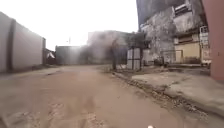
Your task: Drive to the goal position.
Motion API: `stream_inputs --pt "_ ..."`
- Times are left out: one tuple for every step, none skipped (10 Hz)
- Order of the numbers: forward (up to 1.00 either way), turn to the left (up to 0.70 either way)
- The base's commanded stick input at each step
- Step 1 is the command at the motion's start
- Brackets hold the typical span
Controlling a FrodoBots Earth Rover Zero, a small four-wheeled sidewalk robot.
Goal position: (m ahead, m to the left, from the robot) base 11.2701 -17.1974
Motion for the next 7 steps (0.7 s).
stream_inputs --pt "0.5 0.41" --pt "0.5 0.13" --pt "0.5 0.01" --pt "0.5 0.01" --pt "0.5 0.01" --pt "0.5 0.01" --pt "0.5 0.01"
